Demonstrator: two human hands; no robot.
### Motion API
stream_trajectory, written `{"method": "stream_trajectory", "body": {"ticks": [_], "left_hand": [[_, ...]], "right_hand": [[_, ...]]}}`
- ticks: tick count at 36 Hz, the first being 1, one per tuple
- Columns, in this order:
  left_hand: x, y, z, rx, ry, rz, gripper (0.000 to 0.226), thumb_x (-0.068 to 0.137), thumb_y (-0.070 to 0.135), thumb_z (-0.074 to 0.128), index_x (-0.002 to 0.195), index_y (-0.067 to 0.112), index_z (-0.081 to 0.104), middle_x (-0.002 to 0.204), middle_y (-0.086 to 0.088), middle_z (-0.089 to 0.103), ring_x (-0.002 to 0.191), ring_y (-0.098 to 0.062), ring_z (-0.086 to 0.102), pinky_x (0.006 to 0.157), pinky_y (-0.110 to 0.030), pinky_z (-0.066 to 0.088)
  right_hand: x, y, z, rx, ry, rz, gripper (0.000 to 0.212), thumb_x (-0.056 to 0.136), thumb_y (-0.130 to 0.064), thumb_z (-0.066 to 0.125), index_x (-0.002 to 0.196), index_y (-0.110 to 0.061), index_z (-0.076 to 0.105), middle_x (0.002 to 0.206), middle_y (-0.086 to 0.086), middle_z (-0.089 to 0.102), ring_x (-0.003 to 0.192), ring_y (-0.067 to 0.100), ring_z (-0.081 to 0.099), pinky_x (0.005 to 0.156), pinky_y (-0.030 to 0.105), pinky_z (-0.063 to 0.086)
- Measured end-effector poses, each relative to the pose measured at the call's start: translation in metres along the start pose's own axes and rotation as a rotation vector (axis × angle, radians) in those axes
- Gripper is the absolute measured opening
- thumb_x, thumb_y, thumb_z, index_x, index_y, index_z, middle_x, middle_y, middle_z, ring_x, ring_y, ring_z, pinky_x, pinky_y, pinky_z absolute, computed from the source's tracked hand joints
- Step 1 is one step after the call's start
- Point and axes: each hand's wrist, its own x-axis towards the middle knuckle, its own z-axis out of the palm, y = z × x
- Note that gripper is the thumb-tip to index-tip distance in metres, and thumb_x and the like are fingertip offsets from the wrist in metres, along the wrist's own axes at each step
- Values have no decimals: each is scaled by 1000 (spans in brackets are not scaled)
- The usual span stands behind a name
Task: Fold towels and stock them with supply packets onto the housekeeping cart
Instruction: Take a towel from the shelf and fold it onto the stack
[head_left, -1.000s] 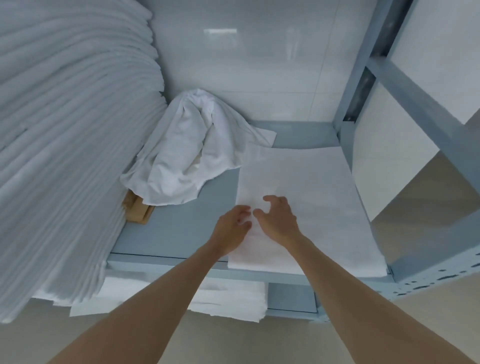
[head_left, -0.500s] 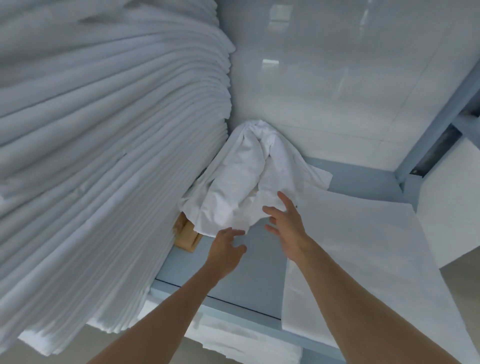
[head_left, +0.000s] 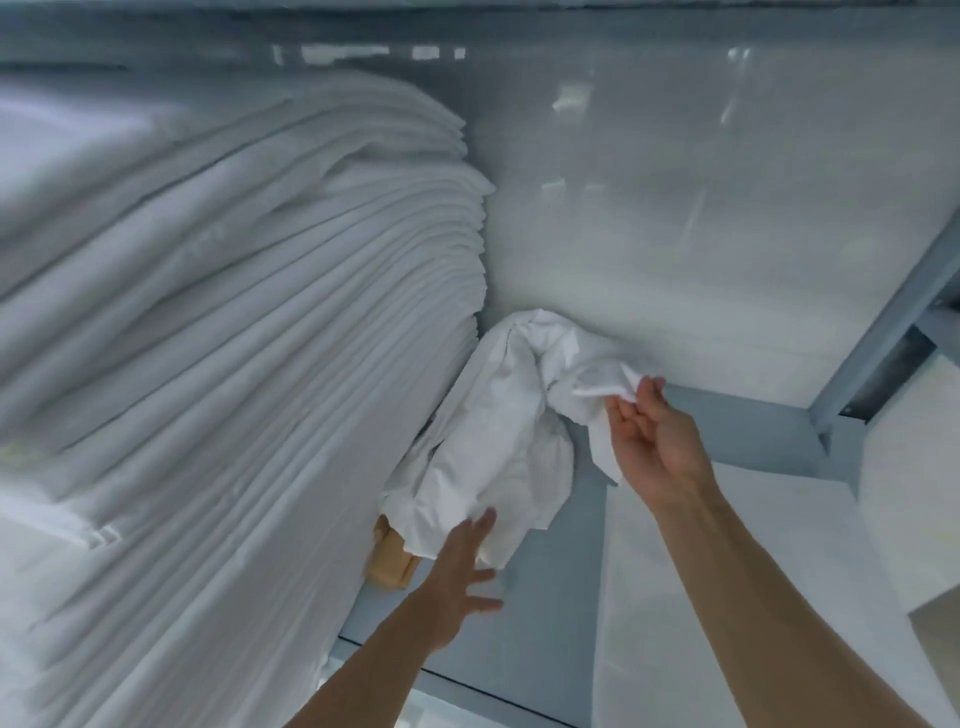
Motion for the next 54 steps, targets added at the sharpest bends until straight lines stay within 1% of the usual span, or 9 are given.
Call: {"method": "stream_trajectory", "body": {"ticks": [6,10,14,19,28,32,37,44,54], "left_hand": [[-1,3,19,-360,31,-57,94,75,69,66,154,33,29,156,-11,32,115,-44,58,80,-64,56],[-8,-3,38,-527,15,-69,107,68,63,76,155,41,18,161,-15,18,108,-48,65,80,-62,57],[-23,-6,70,-560,22,-91,103,72,57,77,155,35,19,160,-18,17,104,-47,67,80,-59,59],[-61,5,113,-339,-96,-134,89,85,64,61,152,11,34,150,-22,42,96,-33,65,62,-40,59],[-131,-12,156,880,-160,261,83,75,48,82,145,29,41,135,-6,46,110,-30,63,94,-33,54],[-142,-37,138,1017,-208,442,77,80,36,81,145,33,41,143,0,25,96,-5,55,69,3,41],[-150,-64,118,1313,-305,664,85,84,10,70,154,27,25,153,-6,17,118,-21,53,88,-15,46],[-155,-63,109,1161,-20,703,71,89,-9,42,152,22,32,138,-11,48,104,-33,62,93,-42,53],[-140,-15,102,1585,-9,796,60,91,12,54,146,31,39,120,-6,46,73,-30,64,70,-33,50]], "right_hand": [[-54,-72,23,26,-233,-96,30,95,-11,53,79,-14,79,101,6,76,98,16,72,92,32,56],[-106,-105,-3,-86,-263,39,40,103,-8,48,121,27,51,125,51,46,121,58,48,114,45,29],[-136,-101,-39,-441,-305,-104,25,91,-5,64,73,-12,80,77,8,73,68,19,72,61,27,60],[-172,-94,-47,-881,-591,349,24,84,0,65,75,-21,60,73,-6,56,71,7,55,67,16,46],[-231,-32,-99,-1097,-192,340,19,86,9,61,103,2,68,99,16,72,100,24,68,94,30,53],[-253,-22,-116,-510,114,304,32,79,23,40,83,6,67,95,23,70,97,35,67,82,38,57],[-261,-28,-146,-110,461,245,30,90,13,44,65,-1,54,87,23,60,88,45,60,93,54,49],[-248,-39,-162,-132,591,322,14,91,1,59,99,-4,49,119,25,43,107,45,51,102,60,44],[-226,-29,-161,-434,819,253,45,94,-8,58,137,-6,44,140,23,41,126,42,45,100,54,49]]}}
